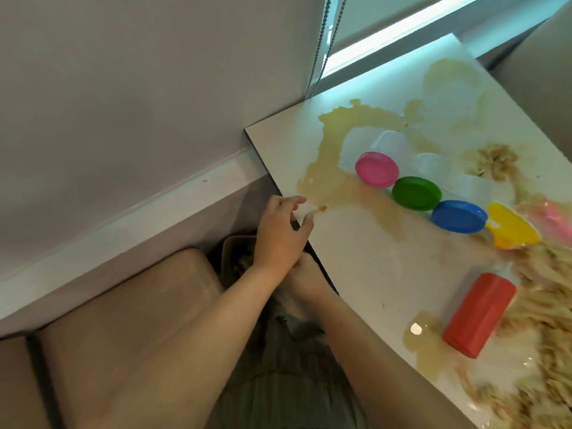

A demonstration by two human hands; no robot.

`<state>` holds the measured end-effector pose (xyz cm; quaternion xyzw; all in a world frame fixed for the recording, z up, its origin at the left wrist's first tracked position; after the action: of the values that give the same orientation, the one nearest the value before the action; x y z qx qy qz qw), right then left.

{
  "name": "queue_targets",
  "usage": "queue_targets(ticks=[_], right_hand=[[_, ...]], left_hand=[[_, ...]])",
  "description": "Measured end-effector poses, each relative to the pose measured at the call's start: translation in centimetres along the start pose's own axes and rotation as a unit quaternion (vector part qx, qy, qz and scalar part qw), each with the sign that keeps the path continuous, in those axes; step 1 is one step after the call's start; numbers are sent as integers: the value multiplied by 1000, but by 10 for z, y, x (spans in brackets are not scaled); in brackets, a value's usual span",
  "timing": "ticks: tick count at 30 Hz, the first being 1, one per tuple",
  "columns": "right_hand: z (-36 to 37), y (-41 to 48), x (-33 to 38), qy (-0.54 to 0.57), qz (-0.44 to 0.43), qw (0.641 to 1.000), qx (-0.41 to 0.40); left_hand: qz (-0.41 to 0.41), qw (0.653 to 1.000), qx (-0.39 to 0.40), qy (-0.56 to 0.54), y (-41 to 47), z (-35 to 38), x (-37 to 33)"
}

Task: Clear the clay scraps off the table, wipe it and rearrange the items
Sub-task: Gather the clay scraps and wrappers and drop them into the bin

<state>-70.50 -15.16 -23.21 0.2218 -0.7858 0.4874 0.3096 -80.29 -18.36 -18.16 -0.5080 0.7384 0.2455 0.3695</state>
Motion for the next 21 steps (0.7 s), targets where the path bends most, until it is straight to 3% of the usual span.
queue_targets(ticks=[6, 10, 16, 21], right_hand=[[-58, -37, 18, -15, -49, 999, -16], [-97, -54, 18, 5, -36, 997, -62], [-153, -71, 4, 39, 2, 990, -133], [-194, -87, -14, 82, 18, 975, -205]], left_hand=[[53, 982, 100, 152, 22, 26, -27], [66, 964, 133, 219, 30, 34, -34], [127, 945, 156, 257, 28, 48, -46], [97, 955, 165, 228, 20, 51, -52]])
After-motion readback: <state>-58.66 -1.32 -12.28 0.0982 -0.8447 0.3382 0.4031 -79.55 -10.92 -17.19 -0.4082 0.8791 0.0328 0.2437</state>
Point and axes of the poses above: each hand's wrist, its own y-axis towards the middle knuckle, its own z-axis out of the palm, x = y × z, the point moved 6 cm from there along y, towards the middle knuckle, and after that the axes turned 9 degrees about -x, right-handed, at the moved point
